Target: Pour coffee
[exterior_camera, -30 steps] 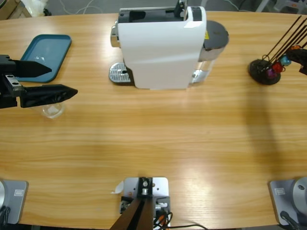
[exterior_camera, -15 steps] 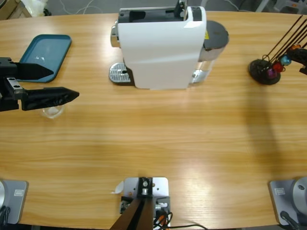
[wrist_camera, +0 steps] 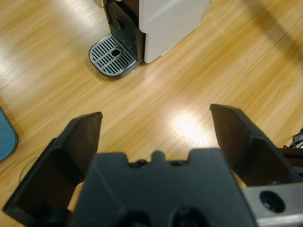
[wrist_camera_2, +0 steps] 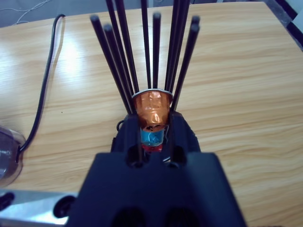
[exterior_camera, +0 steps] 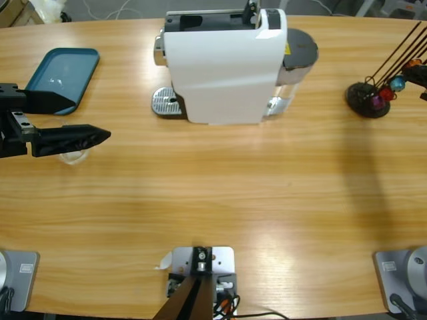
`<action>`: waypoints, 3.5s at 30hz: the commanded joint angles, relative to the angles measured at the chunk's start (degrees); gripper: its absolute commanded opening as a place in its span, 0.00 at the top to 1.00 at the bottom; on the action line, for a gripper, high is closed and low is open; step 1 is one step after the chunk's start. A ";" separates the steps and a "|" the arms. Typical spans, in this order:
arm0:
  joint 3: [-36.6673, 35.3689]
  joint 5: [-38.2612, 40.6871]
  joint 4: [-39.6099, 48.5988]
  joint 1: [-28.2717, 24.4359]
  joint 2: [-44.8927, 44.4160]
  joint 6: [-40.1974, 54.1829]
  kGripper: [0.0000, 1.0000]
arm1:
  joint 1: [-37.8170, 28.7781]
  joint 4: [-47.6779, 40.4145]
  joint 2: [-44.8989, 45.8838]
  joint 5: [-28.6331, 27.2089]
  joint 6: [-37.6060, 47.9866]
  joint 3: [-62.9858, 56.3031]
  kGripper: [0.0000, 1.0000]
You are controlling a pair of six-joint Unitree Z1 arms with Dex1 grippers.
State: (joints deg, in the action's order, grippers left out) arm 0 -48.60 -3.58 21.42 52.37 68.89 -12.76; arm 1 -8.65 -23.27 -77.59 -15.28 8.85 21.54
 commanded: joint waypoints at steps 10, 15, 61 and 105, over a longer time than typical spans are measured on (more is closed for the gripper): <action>2.45 1.03 -2.79 2.62 3.84 -2.11 0.01 | -1.70 16.55 12.99 -1.77 -1.47 9.10 0.87; 2.63 0.98 -2.79 2.83 3.56 -2.27 0.01 | -4.65 21.05 15.28 -2.56 -1.56 14.35 0.87; 3.93 -3.45 11.54 -0.87 -12.82 2.74 0.01 | -32.92 52.98 -30.76 33.21 -44.36 72.68 0.86; 6.23 -3.10 9.47 -0.87 -13.43 2.04 0.01 | -32.69 48.67 -26.70 27.01 -41.80 67.05 0.00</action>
State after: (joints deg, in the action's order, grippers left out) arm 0 -44.24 -6.62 32.06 51.96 55.67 -10.16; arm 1 -41.02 25.66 -106.16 12.98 -33.79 90.82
